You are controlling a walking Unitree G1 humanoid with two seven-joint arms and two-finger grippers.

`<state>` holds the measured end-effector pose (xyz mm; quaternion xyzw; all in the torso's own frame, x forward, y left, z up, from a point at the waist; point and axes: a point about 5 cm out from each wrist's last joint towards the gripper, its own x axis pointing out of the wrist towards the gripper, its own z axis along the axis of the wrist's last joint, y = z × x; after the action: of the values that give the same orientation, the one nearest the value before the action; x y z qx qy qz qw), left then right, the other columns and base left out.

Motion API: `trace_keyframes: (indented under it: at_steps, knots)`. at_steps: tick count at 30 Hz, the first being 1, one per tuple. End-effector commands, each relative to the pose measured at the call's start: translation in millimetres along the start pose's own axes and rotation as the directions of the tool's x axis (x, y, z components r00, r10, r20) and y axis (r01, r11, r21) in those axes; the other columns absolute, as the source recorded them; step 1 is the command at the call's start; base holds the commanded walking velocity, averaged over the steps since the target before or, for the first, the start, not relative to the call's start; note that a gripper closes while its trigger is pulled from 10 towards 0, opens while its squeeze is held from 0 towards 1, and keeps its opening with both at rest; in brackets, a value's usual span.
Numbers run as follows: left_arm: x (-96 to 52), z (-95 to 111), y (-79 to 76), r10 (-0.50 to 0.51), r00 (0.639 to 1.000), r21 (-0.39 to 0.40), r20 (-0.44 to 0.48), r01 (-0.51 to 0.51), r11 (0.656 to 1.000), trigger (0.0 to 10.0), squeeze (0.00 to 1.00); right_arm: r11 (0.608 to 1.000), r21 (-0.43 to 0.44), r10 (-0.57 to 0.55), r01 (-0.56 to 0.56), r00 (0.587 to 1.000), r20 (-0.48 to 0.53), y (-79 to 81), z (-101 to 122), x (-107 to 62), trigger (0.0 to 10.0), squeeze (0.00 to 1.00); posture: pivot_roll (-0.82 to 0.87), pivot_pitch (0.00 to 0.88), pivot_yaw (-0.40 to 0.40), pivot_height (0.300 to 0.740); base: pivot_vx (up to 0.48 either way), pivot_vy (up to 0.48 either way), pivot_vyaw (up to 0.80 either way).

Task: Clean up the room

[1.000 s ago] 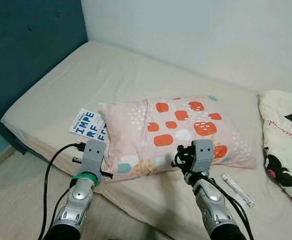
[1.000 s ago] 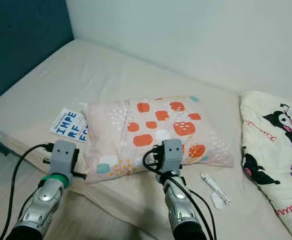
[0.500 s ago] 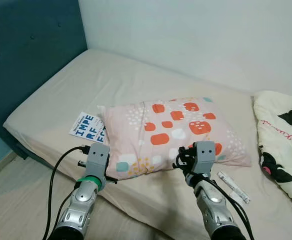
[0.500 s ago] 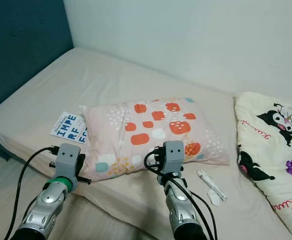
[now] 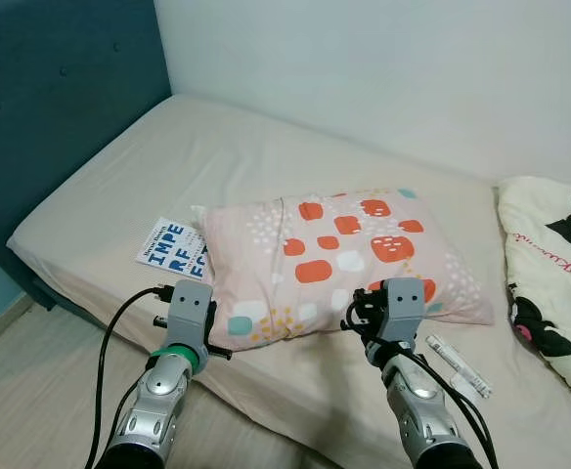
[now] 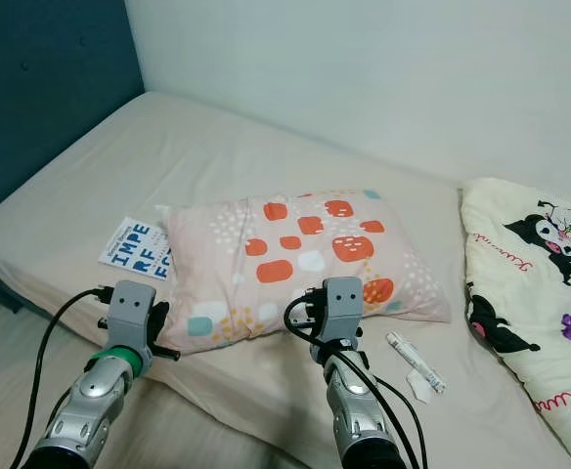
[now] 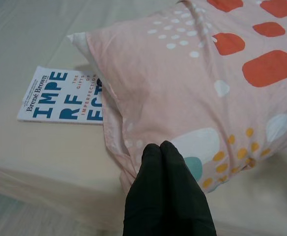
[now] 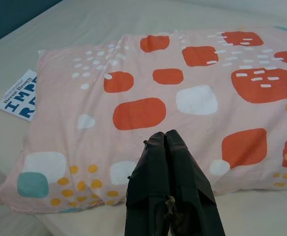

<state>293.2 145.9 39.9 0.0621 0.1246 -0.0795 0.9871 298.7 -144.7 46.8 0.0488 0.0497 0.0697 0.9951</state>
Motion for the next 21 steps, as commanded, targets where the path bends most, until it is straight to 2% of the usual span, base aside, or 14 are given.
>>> trace_keyframes:
  at_steps: [1, 16, 21]
  knots:
    - [-0.7, -2.4, -1.1, 0.0, 1.0, -0.004, -0.013, 0.0, 1.0, 10.0, 0.0, 1.0, 0.005, -0.021, 0.021, 1.0, -0.002, -3.3, -1.3, -2.0, 10.0, 0.0, -0.01, 0.05, 0.02, 0.706, 0.0, 0.0, 0.0]
    - [0.1, -1.2, -2.4, -0.007, 1.0, 0.013, -0.005, 0.007, 1.0, 10.0, 0.0, 1.0, 0.0, -0.014, 0.014, 1.0, -0.004, -3.7, -0.9, -1.1, 10.0, 0.0, -0.01, 0.039, 0.019, 0.701, 0.0, 0.0, 0.0]
    - [0.2, -1.4, -1.9, -0.006, 1.0, 0.017, -0.006, 0.006, 1.0, 10.0, 0.0, 1.0, -0.006, -0.014, 0.014, 1.0, -0.005, -3.7, -1.1, -1.0, 10.0, 0.0, -0.01, 0.036, 0.02, 0.686, 0.0, 0.0, 0.0]
